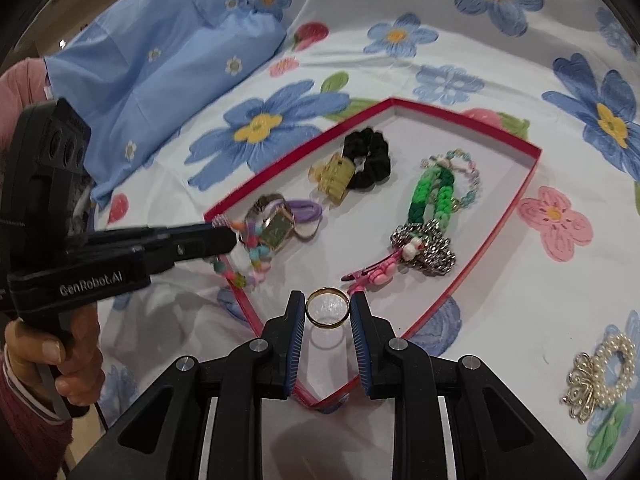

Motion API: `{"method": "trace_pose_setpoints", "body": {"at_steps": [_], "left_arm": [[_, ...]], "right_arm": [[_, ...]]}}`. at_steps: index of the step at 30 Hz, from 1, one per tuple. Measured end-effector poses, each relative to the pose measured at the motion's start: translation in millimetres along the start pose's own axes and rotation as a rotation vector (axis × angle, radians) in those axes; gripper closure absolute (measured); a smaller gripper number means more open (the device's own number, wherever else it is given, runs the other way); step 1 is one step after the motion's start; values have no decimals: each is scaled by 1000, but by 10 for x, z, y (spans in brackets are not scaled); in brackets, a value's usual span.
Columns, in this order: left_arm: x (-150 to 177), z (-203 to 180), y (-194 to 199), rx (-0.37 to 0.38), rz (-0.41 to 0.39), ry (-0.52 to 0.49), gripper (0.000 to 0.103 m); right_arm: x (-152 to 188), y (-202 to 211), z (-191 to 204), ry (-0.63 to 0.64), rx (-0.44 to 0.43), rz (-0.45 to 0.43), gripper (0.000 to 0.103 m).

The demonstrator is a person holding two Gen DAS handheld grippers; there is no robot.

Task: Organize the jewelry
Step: 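Carry beaded keychain and gold ring into the red box and open both tools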

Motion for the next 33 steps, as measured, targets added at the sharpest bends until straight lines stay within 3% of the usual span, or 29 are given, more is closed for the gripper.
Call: {"method": "trace_pose_setpoints", "body": {"at_steps": [15, 33], "left_arm": [[39, 134, -205, -20, 61, 3, 92], [47, 121, -243, -37, 76, 5, 88]], "right_arm": [[85, -259, 6, 106, -14, 144, 79], [114, -278, 30, 149, -26, 174, 79]]}}
Point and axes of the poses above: each gripper's, at about its wrist camera, not at the fingertips, and y roughly against the way its jaws point, z to its left, x to its underside, the point moved 10 cm from there along -y, roughly the way its jaws point, and after that the axes turned 13 degrees about y, right-handed, at the moved point
